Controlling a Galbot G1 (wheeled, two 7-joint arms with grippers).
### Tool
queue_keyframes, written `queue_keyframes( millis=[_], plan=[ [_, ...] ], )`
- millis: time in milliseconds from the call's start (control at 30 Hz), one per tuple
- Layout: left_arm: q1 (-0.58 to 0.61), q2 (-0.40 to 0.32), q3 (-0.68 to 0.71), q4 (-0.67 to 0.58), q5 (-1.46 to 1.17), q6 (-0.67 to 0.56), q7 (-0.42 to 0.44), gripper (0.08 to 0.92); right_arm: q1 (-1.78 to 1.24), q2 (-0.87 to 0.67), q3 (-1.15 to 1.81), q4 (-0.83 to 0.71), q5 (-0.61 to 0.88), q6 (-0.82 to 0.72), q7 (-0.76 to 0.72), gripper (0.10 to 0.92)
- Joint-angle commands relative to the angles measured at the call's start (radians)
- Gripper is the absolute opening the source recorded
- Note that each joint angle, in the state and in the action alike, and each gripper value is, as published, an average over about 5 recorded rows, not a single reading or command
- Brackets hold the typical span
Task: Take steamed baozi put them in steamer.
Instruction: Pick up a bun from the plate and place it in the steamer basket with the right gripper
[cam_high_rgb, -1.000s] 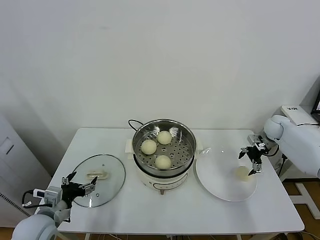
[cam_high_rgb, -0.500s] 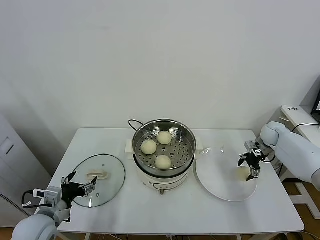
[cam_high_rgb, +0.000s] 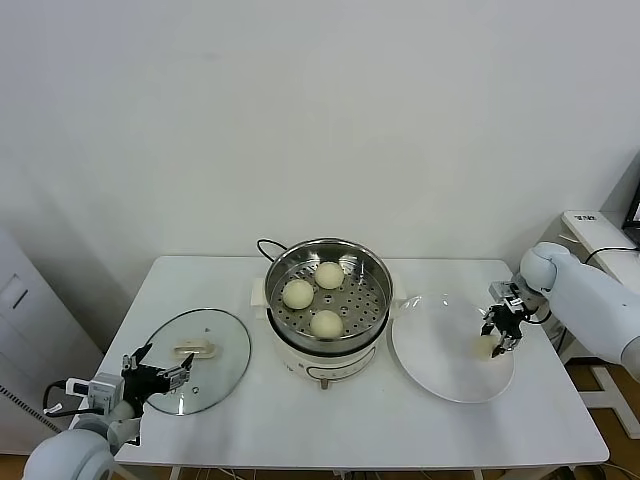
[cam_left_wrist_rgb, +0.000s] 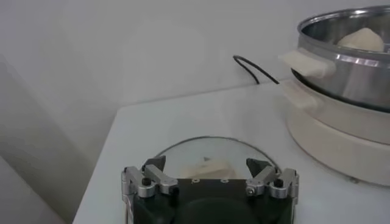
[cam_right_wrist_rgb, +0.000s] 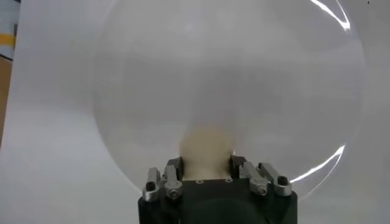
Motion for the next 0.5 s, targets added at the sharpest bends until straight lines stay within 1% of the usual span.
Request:
queue_keyframes(
  millis=[33,133,233,333,500],
  plan=[
    [0.004,0.0,0.0,0.0,0.003,0.004,-0.005,0.823,0.296,-0.098,-0.373,0.209,0.31,-0.15,0.013,0.471],
    [0.007,0.002,0.0,0.001,0.005,0.004,-0.006,0.823,0.531,-0.128,-0.615,0.347,0.487,-0.24,0.027,0.47],
    [0.006,0.002,0.005,0.002,0.009,0.004,-0.006,0.823,0.701,-0.11,-0.768,0.423,0.624,-0.31,0.046,0.47],
    [0.003,0.002,0.011,0.001,0.012,0.005,-0.006,0.823,0.791,-0.067,-0.837,0.46,0.721,-0.368,0.073,0.47],
    [-0.001,0.005,0.016,-0.001,0.013,0.006,-0.006,0.823,0.849,0.011,-0.864,0.499,0.847,-0.447,0.125,0.472]
  ],
)
